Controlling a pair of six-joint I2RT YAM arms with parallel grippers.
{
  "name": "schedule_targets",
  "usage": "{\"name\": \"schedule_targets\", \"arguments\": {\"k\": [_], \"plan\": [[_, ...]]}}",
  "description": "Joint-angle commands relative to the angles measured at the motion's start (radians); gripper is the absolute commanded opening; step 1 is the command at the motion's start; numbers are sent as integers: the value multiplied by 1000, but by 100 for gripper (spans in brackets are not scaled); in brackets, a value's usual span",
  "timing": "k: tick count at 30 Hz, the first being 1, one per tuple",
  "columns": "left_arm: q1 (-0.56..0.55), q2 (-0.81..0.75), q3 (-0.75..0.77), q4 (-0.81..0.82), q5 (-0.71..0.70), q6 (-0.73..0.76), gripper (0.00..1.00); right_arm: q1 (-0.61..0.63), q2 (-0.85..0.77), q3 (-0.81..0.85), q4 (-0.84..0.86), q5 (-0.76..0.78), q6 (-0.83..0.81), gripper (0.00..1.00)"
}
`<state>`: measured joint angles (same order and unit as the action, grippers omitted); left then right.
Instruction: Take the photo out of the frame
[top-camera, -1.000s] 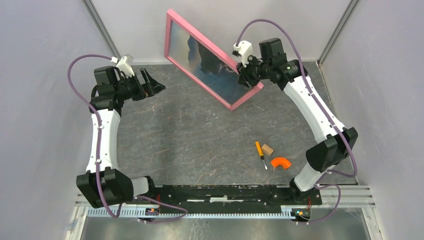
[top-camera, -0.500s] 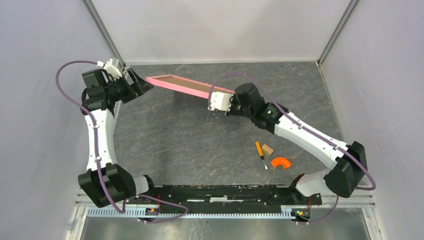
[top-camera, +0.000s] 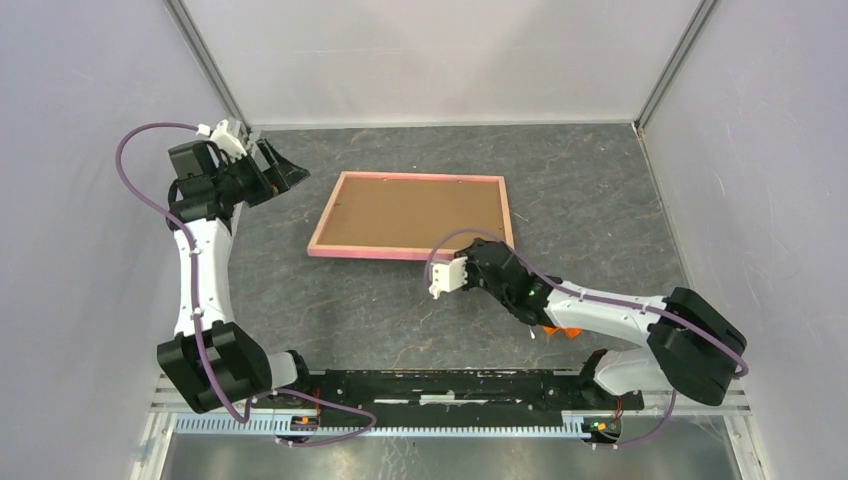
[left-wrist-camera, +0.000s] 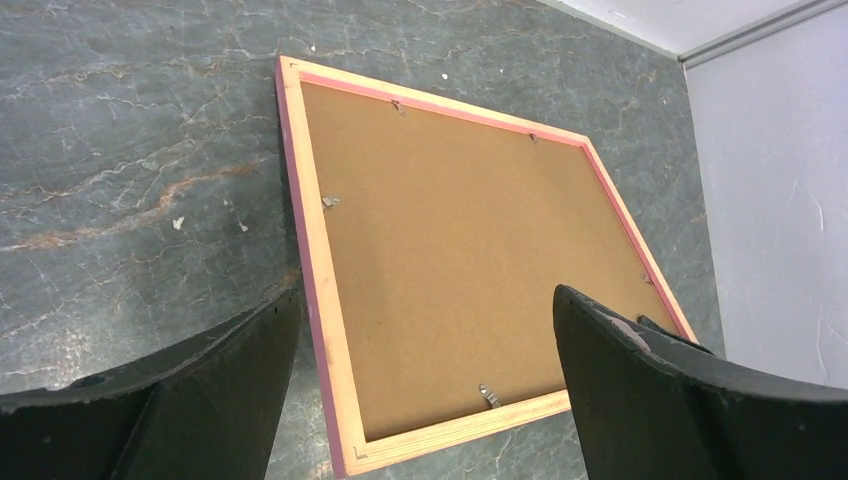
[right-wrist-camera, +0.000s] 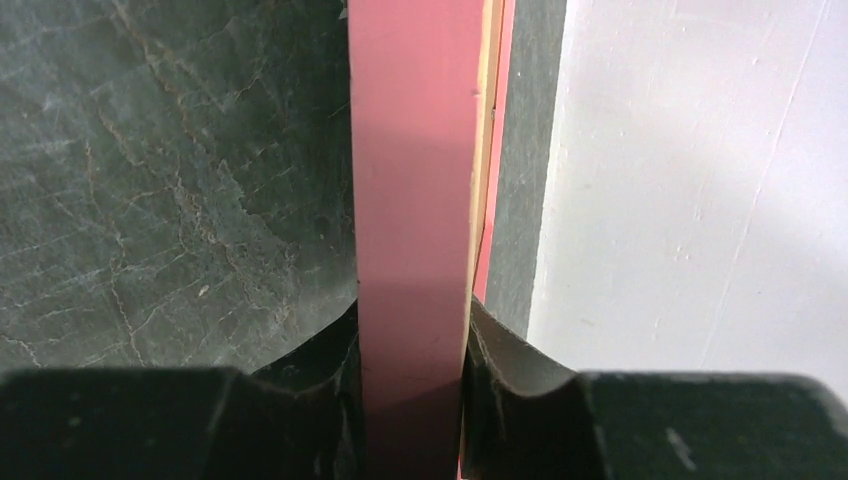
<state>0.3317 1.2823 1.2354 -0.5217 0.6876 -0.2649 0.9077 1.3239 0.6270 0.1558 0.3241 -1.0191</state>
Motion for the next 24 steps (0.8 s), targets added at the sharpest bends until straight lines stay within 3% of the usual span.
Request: {"name": "schedule_targets", "arguments": {"k": [1, 3, 10, 17, 24], "plan": [[3, -20, -18, 34, 29, 17, 100, 2, 5, -118, 182, -35, -121, 7], [2, -24, -30, 24, 23, 38, 100, 0, 20, -140, 181, -62, -156, 17], [3, -41, -86, 5, 15, 98, 100, -5, 90, -178, 298, -60, -222, 35], [2, -35, -103, -3, 30, 114, 100, -47, 184, -114, 243, -82, -209, 55], [2, -20, -99, -30, 29, 154, 100, -59, 122, -59, 52, -178, -141, 93]]}}
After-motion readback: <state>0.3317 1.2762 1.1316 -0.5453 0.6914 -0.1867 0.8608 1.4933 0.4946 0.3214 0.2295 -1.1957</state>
